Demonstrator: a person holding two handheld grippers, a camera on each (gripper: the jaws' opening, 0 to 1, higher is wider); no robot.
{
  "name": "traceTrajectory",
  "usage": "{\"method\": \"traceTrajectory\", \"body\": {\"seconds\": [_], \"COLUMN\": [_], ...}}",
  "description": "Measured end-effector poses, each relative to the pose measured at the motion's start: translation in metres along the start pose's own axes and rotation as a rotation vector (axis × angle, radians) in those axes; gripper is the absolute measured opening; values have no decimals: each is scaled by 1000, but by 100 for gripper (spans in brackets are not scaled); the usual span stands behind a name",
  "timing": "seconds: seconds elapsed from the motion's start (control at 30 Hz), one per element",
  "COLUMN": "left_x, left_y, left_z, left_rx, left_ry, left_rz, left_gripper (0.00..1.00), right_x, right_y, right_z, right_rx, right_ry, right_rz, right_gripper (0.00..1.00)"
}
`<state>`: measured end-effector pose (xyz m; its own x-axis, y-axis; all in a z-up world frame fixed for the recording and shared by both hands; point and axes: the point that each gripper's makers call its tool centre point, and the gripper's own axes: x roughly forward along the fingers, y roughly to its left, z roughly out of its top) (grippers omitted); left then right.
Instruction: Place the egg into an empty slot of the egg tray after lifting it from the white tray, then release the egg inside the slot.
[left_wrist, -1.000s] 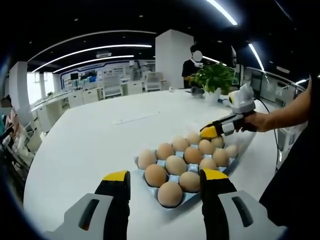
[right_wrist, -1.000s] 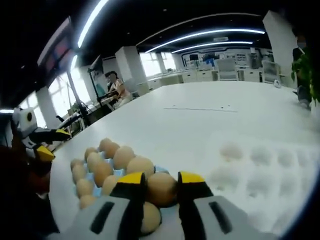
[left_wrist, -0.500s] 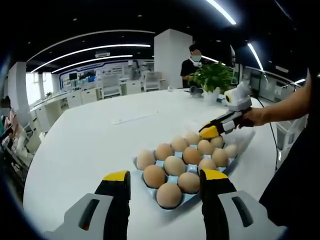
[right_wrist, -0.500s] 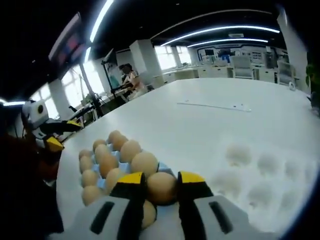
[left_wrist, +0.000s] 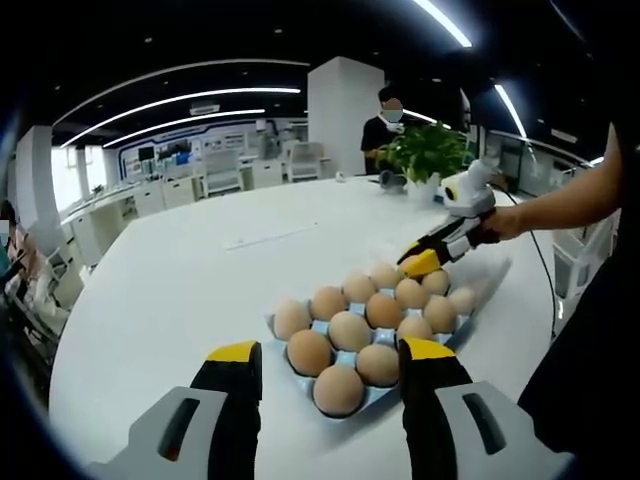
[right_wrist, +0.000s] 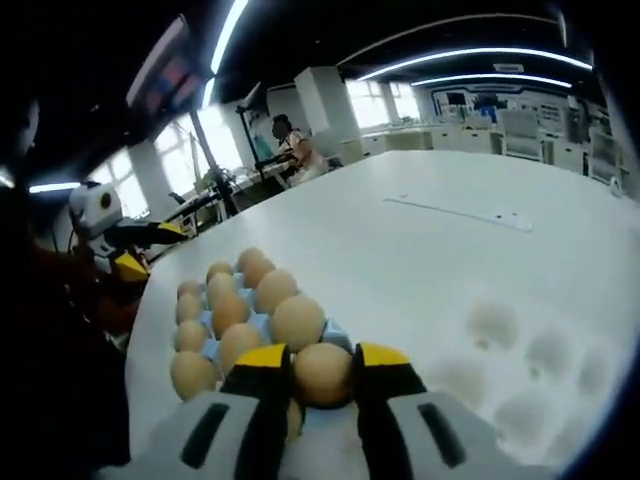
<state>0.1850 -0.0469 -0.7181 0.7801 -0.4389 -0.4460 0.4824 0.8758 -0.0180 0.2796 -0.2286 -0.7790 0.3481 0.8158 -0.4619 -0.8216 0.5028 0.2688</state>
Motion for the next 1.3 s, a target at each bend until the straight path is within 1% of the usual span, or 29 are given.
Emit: {"method": "traceTrajectory", "body": {"seconds": [0.1, 0.2, 0.27, 0.43, 0.5, 0.9, 1.0, 1.17, 1.23, 1.27, 1.3], "left_x": [0, -1, -2, -3, -3, -1, -1, -1, 0, 0, 0], "left_y": [0, -1, -1, 0, 0, -2, -1, 0, 0, 0, 0], "left_z": [1, 2, 2, 2, 2, 5, 6, 5, 5, 5, 5], "left_rx": [1, 0, 4, 2, 6, 9, 9, 7, 9, 9, 10], "left_ry": [-1, -1, 1, 4, 4, -2, -6, -5, -6, -5, -7], "left_rz": [1, 0, 1, 7, 7, 4, 4, 3, 2, 0, -1], "left_gripper": [55, 55, 55, 55, 55, 55, 55, 55, 55, 55, 55], "right_x": [0, 0, 0, 1, 0, -1, -3, -10, -15, -17, -19], "right_y": [1, 1, 2, 0, 0, 0, -1, -1, 0, 4, 5], "right_z": [1, 2, 2, 4, 4, 3, 5, 4, 5, 8, 8], "right_rx": [-13, -18, -21, -34, -17, -28, 8, 7, 22, 27, 18], "right_ry": [-7, -30, -28, -8, 2, -4, -28, -51, -70, -98, -103], "right_rz": [24, 56, 62, 61, 63, 62, 59, 51, 58, 74, 70], "right_gripper": [25, 25, 25, 24, 24, 24, 25, 27, 29, 32, 36]}}
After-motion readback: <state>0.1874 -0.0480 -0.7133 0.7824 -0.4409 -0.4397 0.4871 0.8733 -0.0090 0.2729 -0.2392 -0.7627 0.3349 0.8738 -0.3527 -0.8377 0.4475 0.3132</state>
